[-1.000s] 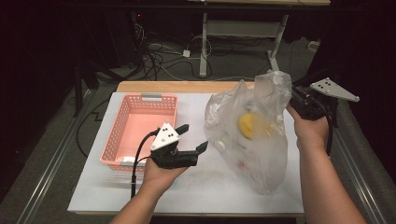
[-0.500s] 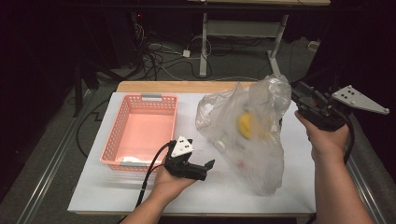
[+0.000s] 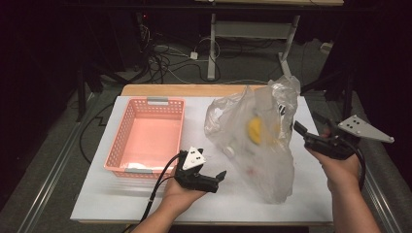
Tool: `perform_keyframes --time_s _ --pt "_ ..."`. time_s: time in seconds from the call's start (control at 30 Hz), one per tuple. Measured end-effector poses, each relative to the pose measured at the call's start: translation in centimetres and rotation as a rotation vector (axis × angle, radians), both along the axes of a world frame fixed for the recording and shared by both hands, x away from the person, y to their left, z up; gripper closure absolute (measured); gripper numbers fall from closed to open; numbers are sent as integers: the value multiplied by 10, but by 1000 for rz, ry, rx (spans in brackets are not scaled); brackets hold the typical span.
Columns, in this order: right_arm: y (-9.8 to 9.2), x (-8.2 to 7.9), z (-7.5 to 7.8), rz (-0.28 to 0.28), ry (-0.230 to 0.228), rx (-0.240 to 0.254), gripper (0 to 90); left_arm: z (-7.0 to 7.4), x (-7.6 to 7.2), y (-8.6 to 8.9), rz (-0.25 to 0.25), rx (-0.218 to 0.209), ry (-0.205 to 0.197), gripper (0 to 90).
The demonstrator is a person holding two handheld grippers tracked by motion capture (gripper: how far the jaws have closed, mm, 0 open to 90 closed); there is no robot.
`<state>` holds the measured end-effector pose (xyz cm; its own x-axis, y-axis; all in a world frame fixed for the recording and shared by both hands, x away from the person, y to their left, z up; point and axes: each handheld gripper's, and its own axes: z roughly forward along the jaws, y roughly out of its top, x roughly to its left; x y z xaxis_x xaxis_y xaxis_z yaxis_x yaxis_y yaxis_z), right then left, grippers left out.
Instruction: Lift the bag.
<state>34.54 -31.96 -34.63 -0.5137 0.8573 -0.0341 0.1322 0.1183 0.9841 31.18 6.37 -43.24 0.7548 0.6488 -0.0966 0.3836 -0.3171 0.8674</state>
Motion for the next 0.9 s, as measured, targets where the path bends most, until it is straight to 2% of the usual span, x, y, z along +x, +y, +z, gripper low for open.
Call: perform_keyframes --time_s 0.13,0.23,0.43,0.5,0.6,0.77,0.9 --pt "-2 -4 -22 -3 43 -10 203 -3 -3 -5 -9 1 -11 0" --pt "-3 -7 -40 -10 87 -17 166 -6 -4 -8 -21 -4 -3 0" --pt "-7 -15 -70 -22 143 -54 108 -10 -6 -11 -37 4 -5 0" --pt "-8 -19 -78 -21 167 -53 76 -11 -6 -12 -37 -1 -6 0" --pt "-10 -22 -87 -22 170 -65 4 -11 -7 -12 -38 -9 -10 0" --pt "-14 -28 -101 -17 192 -65 3 -15 -8 -13 -39 -6 -9 0" --pt "-16 -29 -106 -18 200 -59 3 -17 -8 -15 -39 -5 -11 0"
